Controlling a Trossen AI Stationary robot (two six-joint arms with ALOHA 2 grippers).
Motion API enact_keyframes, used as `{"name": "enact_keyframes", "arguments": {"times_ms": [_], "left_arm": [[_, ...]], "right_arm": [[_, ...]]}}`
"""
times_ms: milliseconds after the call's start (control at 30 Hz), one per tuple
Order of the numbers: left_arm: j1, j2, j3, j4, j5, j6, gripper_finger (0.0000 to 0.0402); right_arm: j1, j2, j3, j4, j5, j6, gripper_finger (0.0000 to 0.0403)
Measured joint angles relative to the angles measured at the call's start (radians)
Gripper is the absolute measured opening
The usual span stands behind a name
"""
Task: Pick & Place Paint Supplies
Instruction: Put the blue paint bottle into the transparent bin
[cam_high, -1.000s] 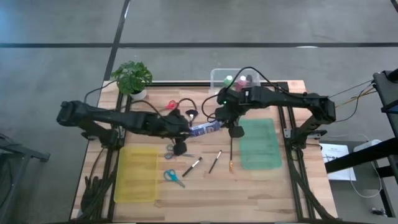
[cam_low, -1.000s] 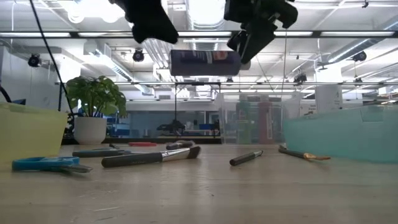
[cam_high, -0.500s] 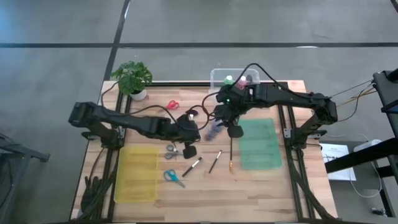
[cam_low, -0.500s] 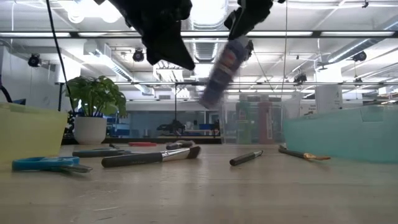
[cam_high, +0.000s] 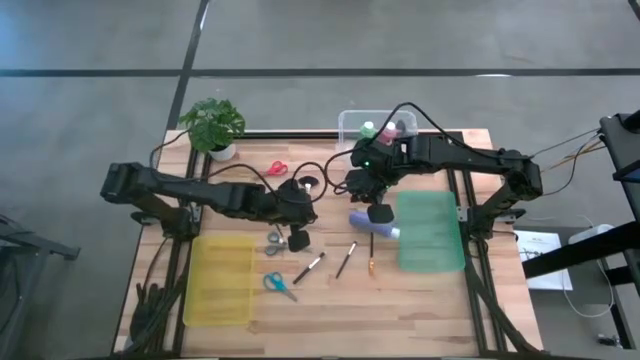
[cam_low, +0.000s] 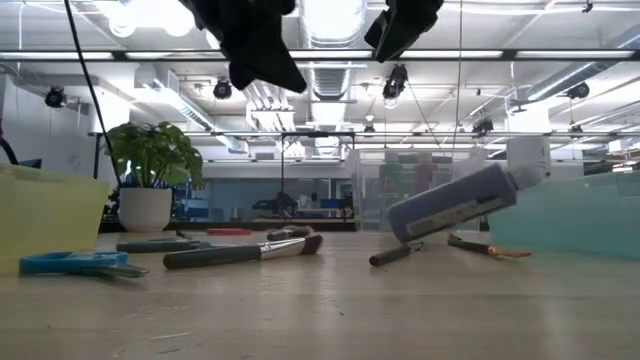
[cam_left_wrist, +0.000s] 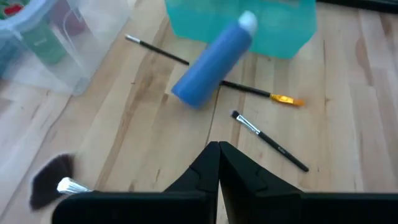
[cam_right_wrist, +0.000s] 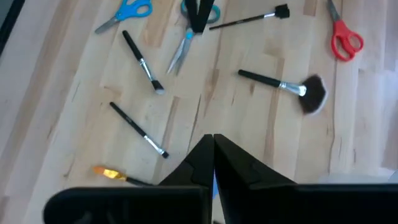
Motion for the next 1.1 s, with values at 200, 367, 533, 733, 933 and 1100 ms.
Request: {"name": "enact_keyframes", "arguments": {"times_ms": [200,367,533,733,933,1100], "left_arm": [[0.0,-0.065,0.0,-0.053,0.0,0.004,0.0018],[-0.001,-0.114,0.0,-0.118,0.0,0.02,0.0018],[-0.004,-0.153,0.0,-0.18,0.0,0.059,0.0018],[-0.003,-0.185,0.0,-0.229,0.0,0.109,0.0018],[-0.004,-0.196,0.0,-0.235,0.0,0.133,0.0018],[-0.005,-0.197,0.0,-0.237,0.0,0.136,0.0018]], "right_arm": [[0.028,-0.016,0.0,-0.027,-0.001,0.047,0.0014],[0.075,-0.025,-0.013,-0.09,-0.003,0.129,0.0015],[0.156,-0.028,-0.087,-0.091,-0.004,0.259,0.0015],[0.266,-0.03,-0.209,-0.022,-0.002,0.421,0.0041],[0.339,-0.03,-0.305,0.074,0.005,0.614,0.0138],[0.39,-0.03,-0.372,0.123,0.084,0.772,0.0203]]}}
